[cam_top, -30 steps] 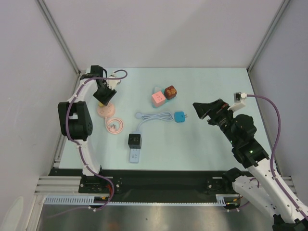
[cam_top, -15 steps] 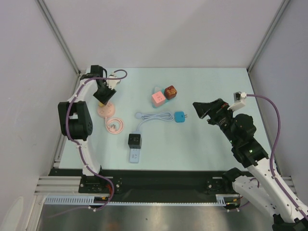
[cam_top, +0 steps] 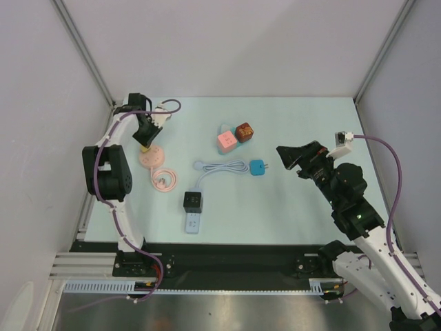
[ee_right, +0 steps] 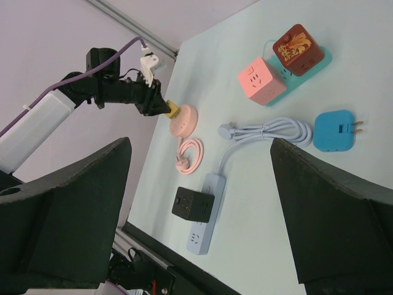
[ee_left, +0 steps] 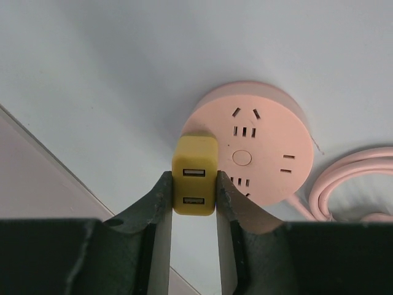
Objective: Insert the plug
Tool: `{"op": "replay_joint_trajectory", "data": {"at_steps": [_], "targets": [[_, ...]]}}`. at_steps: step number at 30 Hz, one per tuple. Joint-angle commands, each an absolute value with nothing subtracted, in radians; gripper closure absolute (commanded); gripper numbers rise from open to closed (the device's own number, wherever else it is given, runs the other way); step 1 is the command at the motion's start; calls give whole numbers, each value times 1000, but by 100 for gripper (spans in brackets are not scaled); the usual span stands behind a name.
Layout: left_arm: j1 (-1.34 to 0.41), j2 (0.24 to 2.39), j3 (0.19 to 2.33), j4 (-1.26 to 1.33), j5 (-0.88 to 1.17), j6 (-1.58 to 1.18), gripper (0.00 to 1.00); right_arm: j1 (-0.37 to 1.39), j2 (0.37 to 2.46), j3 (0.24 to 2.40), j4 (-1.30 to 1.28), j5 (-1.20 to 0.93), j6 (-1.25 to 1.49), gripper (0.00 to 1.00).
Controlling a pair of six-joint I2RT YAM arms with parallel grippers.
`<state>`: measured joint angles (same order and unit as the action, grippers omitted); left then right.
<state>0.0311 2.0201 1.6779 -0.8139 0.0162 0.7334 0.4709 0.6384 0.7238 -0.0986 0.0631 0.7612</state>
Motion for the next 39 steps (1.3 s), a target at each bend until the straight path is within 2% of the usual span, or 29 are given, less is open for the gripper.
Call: {"op": "replay_joint_trajectory", "data": {"at_steps": [1, 10, 21, 26, 39], "targets": [[72, 1985, 1655, -792, 84, 718, 100, 468, 630, 732, -58, 63, 767, 0], [143, 1904, 1451, -648, 182, 666, 100, 466, 640, 703, -22, 44, 790, 0], [178, 1855, 1250, -496, 176, 606, 100, 471, 607, 695, -23, 49, 782, 0], [199, 1868, 1229, -463, 187, 586, 100, 482, 598, 703, -29, 61, 767, 0], [252, 1959, 1344, -548, 299, 557, 100, 500, 595, 727, -46, 100, 723, 0]]}}
